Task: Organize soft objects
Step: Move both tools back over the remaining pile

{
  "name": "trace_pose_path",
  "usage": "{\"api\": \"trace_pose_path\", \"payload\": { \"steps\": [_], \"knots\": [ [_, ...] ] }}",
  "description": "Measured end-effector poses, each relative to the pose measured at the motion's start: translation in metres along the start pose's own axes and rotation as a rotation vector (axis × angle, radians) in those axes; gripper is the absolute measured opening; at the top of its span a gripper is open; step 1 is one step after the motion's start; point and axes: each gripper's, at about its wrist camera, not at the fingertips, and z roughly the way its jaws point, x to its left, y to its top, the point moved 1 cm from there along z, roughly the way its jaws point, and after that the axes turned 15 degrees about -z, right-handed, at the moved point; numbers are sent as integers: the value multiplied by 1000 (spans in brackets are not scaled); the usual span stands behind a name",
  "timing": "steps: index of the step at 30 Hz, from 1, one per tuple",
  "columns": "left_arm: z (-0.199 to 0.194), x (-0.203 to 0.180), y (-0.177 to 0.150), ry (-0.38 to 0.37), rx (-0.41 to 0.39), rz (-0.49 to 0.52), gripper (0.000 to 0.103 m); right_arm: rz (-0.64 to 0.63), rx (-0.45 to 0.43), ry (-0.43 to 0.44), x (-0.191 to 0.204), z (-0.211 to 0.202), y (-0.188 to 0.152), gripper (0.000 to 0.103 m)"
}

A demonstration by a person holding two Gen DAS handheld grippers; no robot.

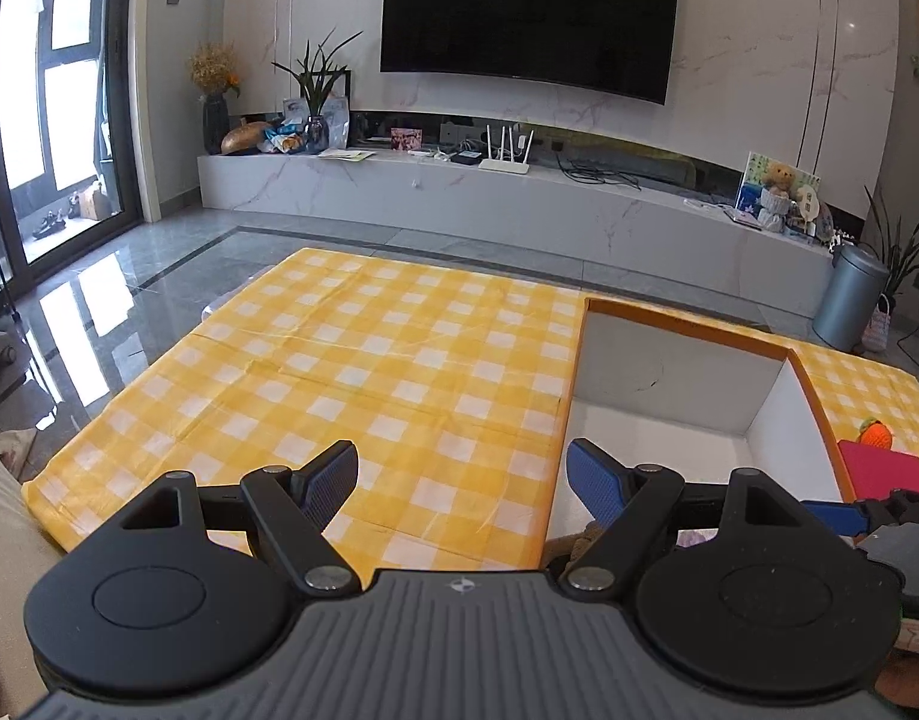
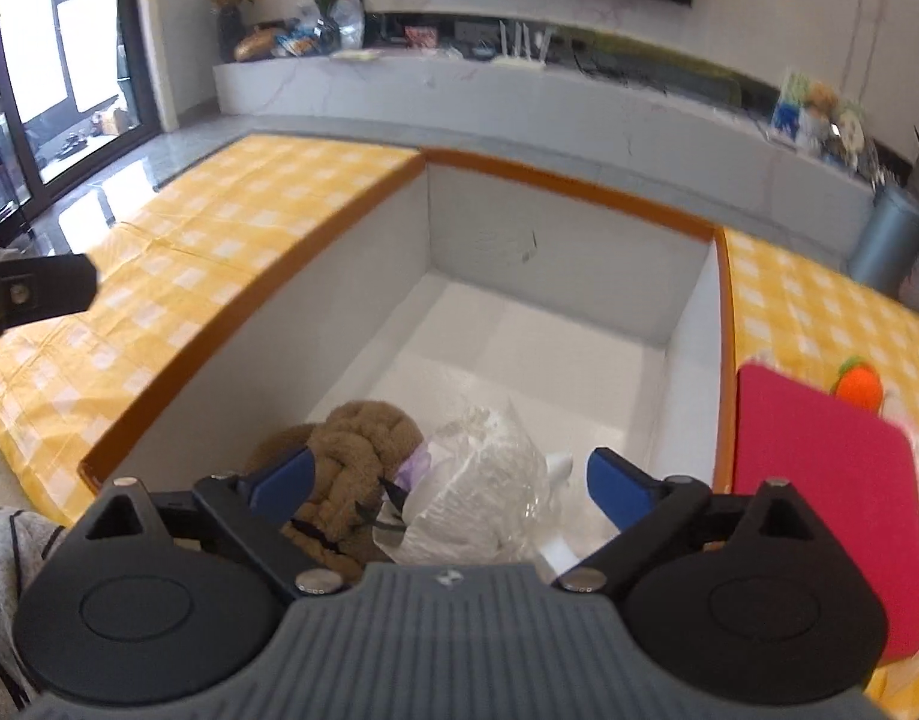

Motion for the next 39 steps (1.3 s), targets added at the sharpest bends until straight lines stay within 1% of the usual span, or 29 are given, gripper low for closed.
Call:
{"api": "trace_pose_path", "payload": {
  "steps": [1,4,6,8,10,11,13,15,18,22,23,25,29,34,37,39],
  "knots": [
    [0,-1,0,3,-2,-5,93,-14,-8,-11,1,-3,1,100],
    [-4,-7,0,15,-16,-3,93,-34,-40,-46,1,-12,0,100],
    [-8,-12,0,15,-34,17,93,-38,-69,-49,-1,-18,-3,100],
    [-13,-19,-1,8,-59,48,94,-35,-77,-53,-3,-24,-4,100],
    [-19,-26,-1,4,-71,58,94,-34,-90,-61,-7,-32,-5,100],
    [-21,-28,-1,0,-72,45,94,-34,-103,-68,-8,-38,-5,100],
    [-27,-29,2,-22,-76,-13,94,-34,-125,-85,-14,-50,-6,100],
    [-32,-31,4,-61,-74,-52,94,-24,-138,-107,-22,-62,-8,100],
    [-38,-37,4,-101,-77,-51,94,3,-154,-150,-39,-82,-13,100],
    [-44,-56,-1,-72,-113,1,94,56,-180,-224,-67,-108,-25,100],
    [-44,-61,-2,-74,-108,16,94,74,-189,-251,-74,-115,-28,100],
    [-43,-72,-6,-102,-87,48,94,101,-202,-302,-84,-127,-35,100],
    [-44,-93,-19,-182,-37,93,94,87,-217,-325,-97,-148,-48,100],
    [-47,-122,-41,-256,-7,163,94,102,-233,-354,-119,-164,-68,100],
    [-45,-137,-53,-340,58,155,94,155,-227,-384,-136,-168,-81,100],
    [-44,-147,-61,-388,117,151,94,183,-218,-408,-148,-169,-90,100]
  ]
}}
